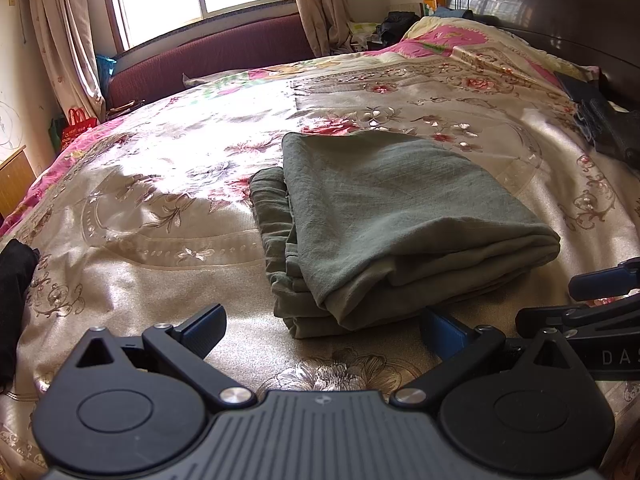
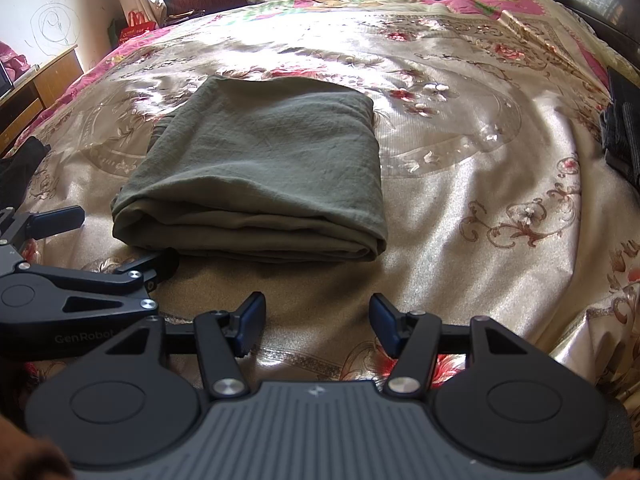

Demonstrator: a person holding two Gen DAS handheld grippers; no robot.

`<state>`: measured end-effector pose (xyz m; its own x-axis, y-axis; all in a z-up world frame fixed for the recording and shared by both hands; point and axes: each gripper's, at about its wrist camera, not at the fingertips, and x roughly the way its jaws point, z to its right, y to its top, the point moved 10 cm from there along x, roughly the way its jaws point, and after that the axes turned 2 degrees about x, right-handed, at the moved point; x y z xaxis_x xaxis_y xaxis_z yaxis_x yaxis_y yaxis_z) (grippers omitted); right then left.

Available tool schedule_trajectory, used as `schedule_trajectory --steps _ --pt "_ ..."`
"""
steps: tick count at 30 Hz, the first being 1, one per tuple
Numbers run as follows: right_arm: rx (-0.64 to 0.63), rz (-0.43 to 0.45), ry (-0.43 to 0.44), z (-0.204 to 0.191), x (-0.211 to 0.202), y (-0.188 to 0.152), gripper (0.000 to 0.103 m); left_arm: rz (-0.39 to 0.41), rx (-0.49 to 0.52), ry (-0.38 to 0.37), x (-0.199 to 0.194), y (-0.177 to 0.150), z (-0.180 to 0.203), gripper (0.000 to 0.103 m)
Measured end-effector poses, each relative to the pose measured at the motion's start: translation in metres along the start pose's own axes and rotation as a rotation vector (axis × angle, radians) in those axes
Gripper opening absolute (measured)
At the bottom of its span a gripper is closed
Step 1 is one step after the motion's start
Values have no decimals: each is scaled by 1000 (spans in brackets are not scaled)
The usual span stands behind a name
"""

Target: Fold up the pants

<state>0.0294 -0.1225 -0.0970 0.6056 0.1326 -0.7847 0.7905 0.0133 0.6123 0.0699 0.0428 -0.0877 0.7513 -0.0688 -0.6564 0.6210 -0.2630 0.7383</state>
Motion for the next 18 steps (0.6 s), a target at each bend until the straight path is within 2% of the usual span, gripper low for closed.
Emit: schedule_trajectory --steps 18 --pt "3 -3 2 0 1 -2 59 -4 3 3 1 -1 1 103"
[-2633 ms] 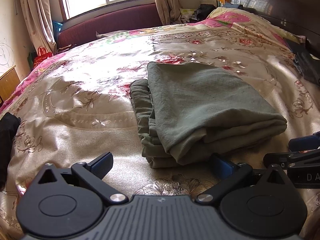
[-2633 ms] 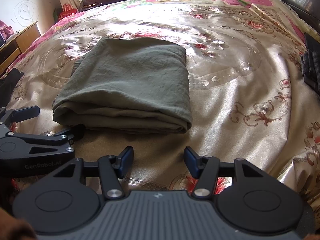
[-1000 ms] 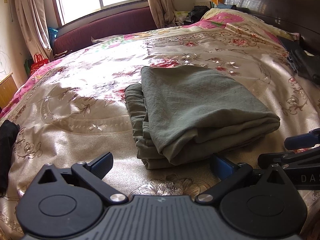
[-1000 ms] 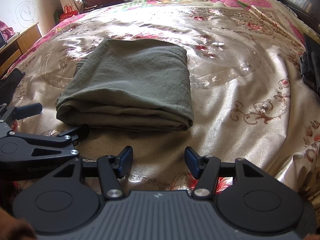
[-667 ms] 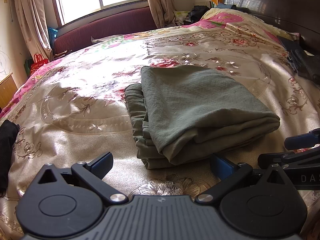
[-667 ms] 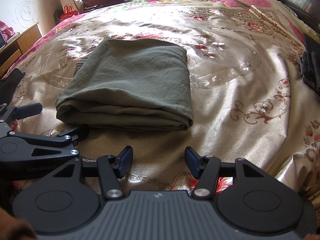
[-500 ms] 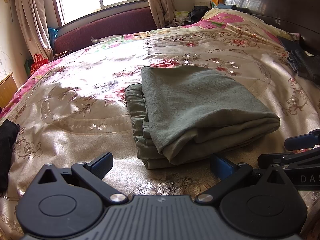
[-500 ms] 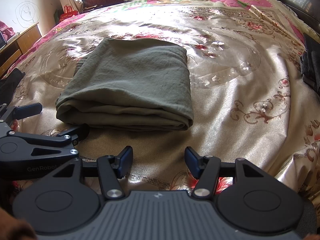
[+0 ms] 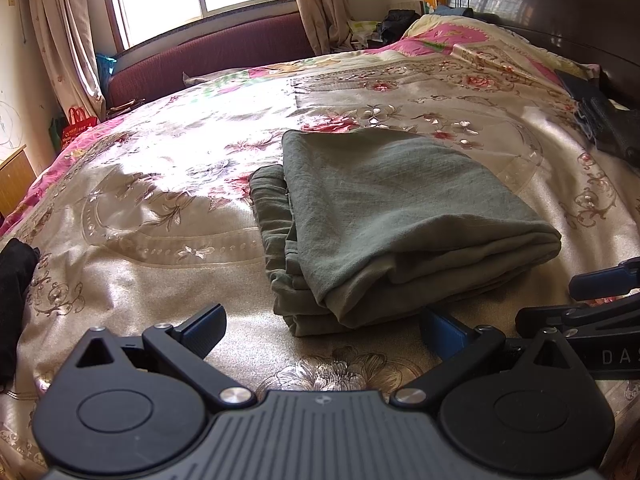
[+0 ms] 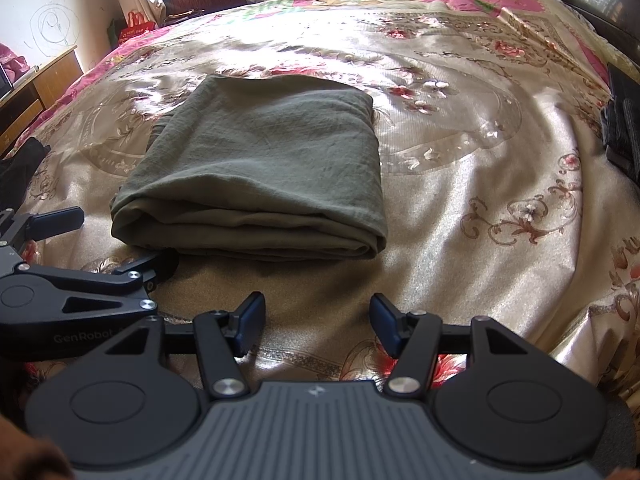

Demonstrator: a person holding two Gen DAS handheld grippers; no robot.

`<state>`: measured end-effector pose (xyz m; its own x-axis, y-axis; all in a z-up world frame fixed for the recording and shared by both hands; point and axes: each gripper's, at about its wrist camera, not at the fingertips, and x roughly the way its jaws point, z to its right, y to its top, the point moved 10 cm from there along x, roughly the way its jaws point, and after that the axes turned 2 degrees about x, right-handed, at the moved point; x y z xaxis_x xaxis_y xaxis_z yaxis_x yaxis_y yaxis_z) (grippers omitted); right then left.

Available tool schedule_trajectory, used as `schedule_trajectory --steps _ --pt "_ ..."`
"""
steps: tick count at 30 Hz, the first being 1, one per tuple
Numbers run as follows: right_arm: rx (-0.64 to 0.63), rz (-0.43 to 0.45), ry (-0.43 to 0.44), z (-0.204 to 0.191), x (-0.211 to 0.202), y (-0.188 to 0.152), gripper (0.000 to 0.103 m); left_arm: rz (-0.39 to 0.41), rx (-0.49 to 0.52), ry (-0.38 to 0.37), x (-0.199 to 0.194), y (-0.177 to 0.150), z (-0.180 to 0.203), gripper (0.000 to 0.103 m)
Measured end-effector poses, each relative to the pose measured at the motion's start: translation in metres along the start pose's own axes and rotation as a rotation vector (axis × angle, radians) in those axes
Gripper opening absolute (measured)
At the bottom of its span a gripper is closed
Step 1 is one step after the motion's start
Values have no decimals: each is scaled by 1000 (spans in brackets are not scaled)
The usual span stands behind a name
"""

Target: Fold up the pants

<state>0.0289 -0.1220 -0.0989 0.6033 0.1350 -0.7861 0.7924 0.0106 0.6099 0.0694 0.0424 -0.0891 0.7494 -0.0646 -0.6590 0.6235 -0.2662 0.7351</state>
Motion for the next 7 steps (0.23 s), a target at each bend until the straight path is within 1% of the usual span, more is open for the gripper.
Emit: schedule_trajectory --steps 7 --pt "-1 1 -1 1 1 0 59 -1 0 0 0 0 0 103"
